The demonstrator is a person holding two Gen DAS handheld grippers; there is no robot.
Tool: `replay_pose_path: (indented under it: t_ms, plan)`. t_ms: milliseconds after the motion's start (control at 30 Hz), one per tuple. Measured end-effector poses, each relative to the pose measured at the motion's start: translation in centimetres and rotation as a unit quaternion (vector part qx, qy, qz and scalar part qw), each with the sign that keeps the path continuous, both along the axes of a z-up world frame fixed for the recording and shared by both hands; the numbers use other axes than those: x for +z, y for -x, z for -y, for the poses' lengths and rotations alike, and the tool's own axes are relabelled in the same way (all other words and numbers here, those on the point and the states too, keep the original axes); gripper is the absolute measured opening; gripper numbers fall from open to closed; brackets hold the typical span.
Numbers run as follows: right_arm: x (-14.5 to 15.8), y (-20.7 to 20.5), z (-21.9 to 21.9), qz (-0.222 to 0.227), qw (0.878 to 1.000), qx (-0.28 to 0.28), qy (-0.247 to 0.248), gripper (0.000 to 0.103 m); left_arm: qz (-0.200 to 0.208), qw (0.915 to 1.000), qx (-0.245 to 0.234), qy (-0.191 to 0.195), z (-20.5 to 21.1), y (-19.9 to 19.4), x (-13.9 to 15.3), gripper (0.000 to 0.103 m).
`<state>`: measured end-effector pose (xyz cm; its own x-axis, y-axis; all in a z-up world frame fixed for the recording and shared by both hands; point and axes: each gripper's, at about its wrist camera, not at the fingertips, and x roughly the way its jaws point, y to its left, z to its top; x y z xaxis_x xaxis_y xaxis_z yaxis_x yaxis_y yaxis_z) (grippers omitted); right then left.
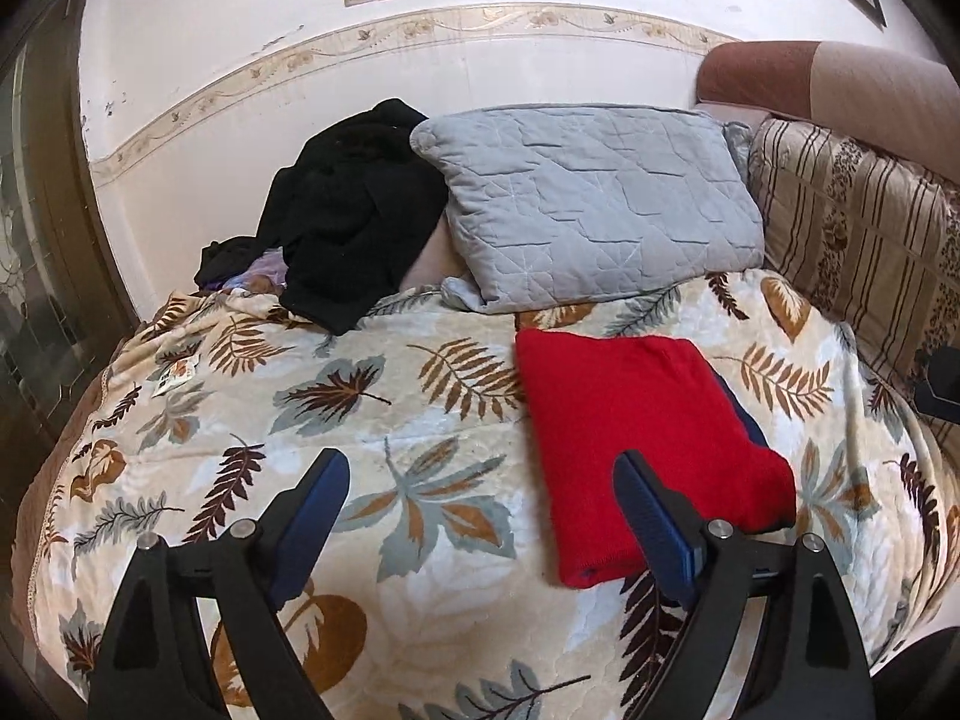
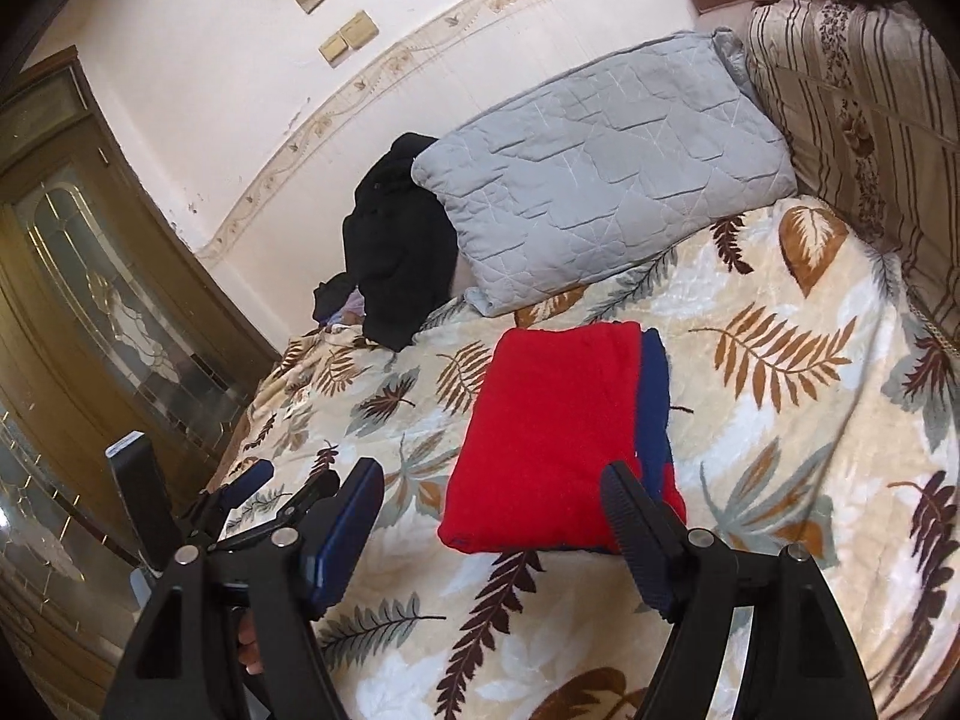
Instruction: Fold small clothes
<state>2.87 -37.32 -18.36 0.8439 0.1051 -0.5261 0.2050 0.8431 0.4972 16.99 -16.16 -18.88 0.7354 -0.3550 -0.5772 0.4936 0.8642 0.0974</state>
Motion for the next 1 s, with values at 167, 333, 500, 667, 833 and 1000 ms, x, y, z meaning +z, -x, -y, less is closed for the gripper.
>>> replay_pose_path:
  t_ms: [167, 333, 500, 667, 833, 1000]
  plan:
    - [0.0, -0.1, -0.1, -0.004, 1.000, 0.001, 0.006, 0.078, -0.004, 1.0000, 0.004, 0.002, 0.0, -0.4, -0.2, 0.090]
    - [-0.9, -0.8, 0.0, -0.008, 1.000, 0.003, 0.000, 0.078, -0.006, 1.0000, 0.004, -0.002, 0.2, -0.9, -0.6, 0.090]
    - [-1.4, -1.7, -0.1, -0.006, 1.000, 0.006, -0.003, 0.078, -0.014, 0.9999, 0.006, -0.006, 0.5, -1.6, -1.2, 0.090]
    - [-2.7, -3.0, -0.1, -0.015, 1.000, 0.014, -0.007, 0.076, -0.021, 0.9996, 0.010, -0.014, 1.0, -2.5, -2.1, 0.090]
    - [-4.8, -4.8, 0.3, -0.041, 0.999, 0.013, -0.016, 0.065, -0.026, 0.9992, 0.012, -0.028, 1.5, -3.5, -3.4, 0.090]
    - [-7.6, -6.4, 1.5, -0.073, 0.997, 0.007, -0.038, 0.049, -0.042, 0.9981, 0.015, -0.043, 2.1, -4.9, -5.2, 0.090]
